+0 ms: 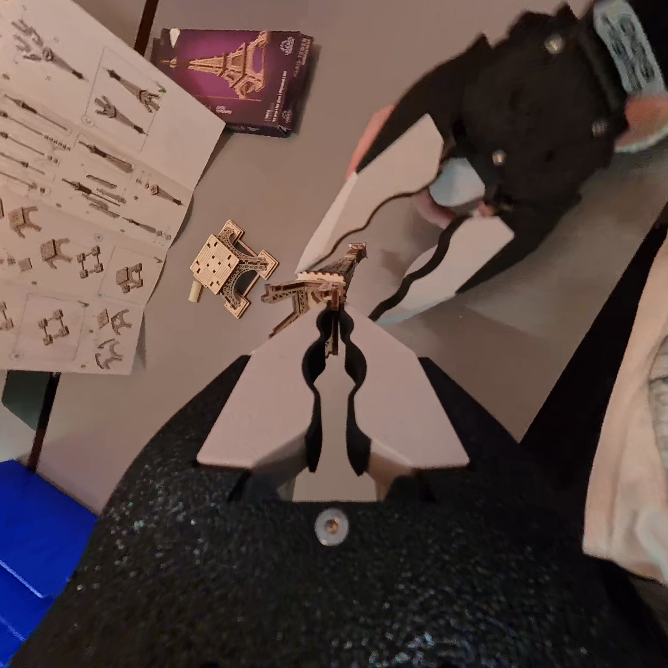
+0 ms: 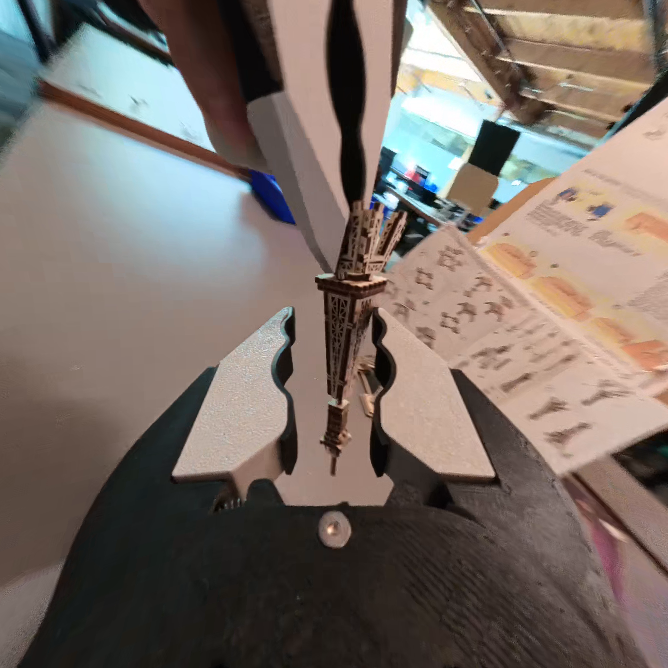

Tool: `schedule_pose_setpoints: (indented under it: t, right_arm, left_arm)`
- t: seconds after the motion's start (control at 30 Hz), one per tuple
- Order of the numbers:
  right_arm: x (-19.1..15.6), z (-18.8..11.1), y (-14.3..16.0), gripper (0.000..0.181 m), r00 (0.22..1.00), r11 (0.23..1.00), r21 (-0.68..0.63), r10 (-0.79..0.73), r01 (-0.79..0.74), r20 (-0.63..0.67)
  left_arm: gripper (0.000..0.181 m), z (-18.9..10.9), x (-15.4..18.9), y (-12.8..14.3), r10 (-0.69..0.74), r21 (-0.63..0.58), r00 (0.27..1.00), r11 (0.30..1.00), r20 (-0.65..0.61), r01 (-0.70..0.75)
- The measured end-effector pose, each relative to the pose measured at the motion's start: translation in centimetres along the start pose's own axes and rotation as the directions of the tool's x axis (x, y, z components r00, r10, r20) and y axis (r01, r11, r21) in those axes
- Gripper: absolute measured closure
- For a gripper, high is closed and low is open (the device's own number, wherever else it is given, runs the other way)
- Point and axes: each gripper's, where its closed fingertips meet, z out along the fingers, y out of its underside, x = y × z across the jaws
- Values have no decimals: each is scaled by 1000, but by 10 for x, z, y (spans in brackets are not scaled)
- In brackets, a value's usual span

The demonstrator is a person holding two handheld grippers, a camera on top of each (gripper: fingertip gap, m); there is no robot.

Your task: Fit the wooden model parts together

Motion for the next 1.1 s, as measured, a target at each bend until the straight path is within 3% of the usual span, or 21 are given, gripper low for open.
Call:
schedule_pose_setpoints:
  t: [0.17,0.37,0.47,0.63,0.7,1.1]
  right_arm:
    - [0,-8,-13,132,937,950,96,270,-296,222]
    - [-16,-17,-22,156,814,880,84,392,-468,429]
    - [-14,-18,-24,160,825,882,104,380,-459,417]
    - [-19,-15,-21,162,780,857,53,438,-512,447]
    - [-20,-16,-21,162,762,845,41,458,-533,458]
    - [-21,-17,-21,162,726,818,22,497,-575,475]
  left_arm:
    - [181,-10,7,4,69,16,992,998,-109,-68]
    - [181,-13,18,-2,92,61,974,995,-209,-81]
    - [181,-11,19,1,86,35,971,996,-224,-80]
    - [173,-13,15,3,53,9,976,999,-209,-52]
    - [181,-14,18,3,37,8,972,999,-232,-36]
    - [181,-15,18,3,-1,0,975,1000,-224,1]
